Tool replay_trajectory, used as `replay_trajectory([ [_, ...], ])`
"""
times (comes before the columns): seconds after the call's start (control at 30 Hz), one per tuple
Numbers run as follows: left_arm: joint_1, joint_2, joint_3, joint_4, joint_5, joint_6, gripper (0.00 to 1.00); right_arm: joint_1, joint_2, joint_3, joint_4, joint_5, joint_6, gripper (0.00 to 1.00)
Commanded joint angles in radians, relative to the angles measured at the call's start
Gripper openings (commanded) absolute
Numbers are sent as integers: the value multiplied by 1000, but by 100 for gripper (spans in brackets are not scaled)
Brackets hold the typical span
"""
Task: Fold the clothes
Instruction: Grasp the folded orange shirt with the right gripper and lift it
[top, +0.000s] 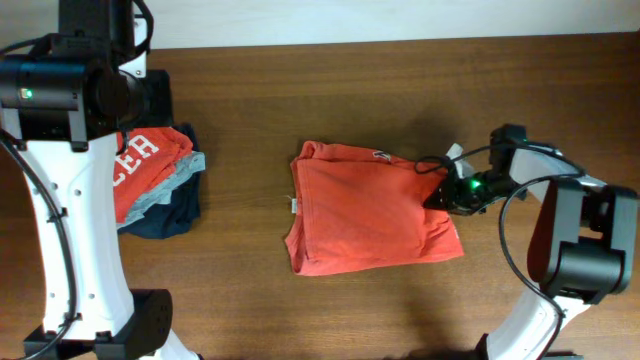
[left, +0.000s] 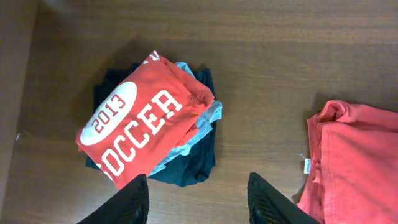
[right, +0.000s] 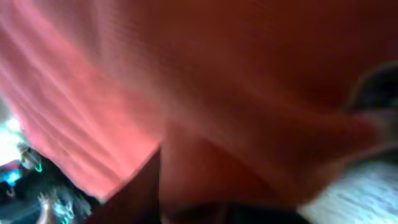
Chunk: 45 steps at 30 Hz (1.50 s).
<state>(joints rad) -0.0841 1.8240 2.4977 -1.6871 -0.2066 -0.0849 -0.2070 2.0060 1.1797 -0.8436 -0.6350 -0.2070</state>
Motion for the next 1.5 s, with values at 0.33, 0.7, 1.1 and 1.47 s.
replay_trajectory([
  [0.33,9,-35,-3,-1,3,-12,53,-31,-244,315,-324,650,276,6],
  [0.7,8,-35,-3,-1,4,-12,53,169,-229,352,-371,669,332,9],
  [1.1,8,-35,-3,-1,8,-12,53,385,-78,350,-331,704,434,10],
  [1.47,8,-35,-3,-1,8,-12,54,493,-68,335,-346,696,515,9],
])
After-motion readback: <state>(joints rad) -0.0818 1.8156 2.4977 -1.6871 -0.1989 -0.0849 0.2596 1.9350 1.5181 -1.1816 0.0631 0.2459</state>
